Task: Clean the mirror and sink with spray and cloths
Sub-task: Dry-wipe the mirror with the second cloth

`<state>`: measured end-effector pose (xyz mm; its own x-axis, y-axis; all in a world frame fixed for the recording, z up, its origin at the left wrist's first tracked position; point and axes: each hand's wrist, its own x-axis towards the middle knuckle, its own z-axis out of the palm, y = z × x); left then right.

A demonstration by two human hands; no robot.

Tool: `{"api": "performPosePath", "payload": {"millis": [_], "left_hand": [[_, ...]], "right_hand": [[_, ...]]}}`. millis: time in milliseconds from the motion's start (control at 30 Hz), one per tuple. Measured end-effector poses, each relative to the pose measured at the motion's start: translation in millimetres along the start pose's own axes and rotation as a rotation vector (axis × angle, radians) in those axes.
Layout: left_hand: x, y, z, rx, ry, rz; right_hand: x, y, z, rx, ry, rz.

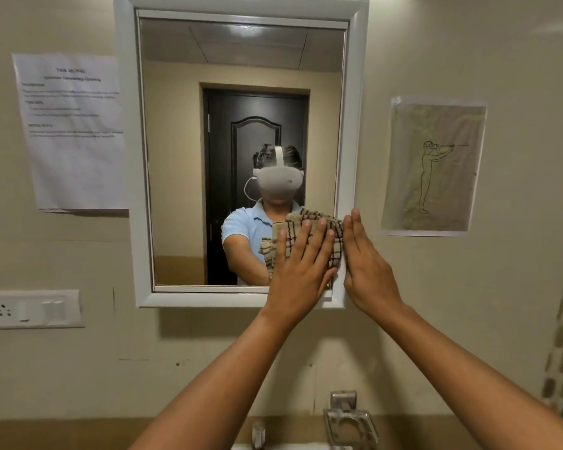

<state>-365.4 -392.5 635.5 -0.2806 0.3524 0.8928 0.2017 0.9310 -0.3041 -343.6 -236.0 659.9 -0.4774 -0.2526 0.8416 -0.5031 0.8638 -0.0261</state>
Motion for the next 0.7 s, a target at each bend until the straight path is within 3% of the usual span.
{"api": "performPosePath", "payload": {"millis": [367, 700], "left_hand": [[-28.7, -8.7, -5.7, -0.088, -0.098, 0.017], [-80.1, -110.3, -15.9, 0.005, -0.139, -0.08]], "right_hand": [[-6.7, -1.6, 5.2, -0.009, 0.023, 0.021], [-6.7, -8.3, 21.6, -0.025, 0.079, 0.098]]}}
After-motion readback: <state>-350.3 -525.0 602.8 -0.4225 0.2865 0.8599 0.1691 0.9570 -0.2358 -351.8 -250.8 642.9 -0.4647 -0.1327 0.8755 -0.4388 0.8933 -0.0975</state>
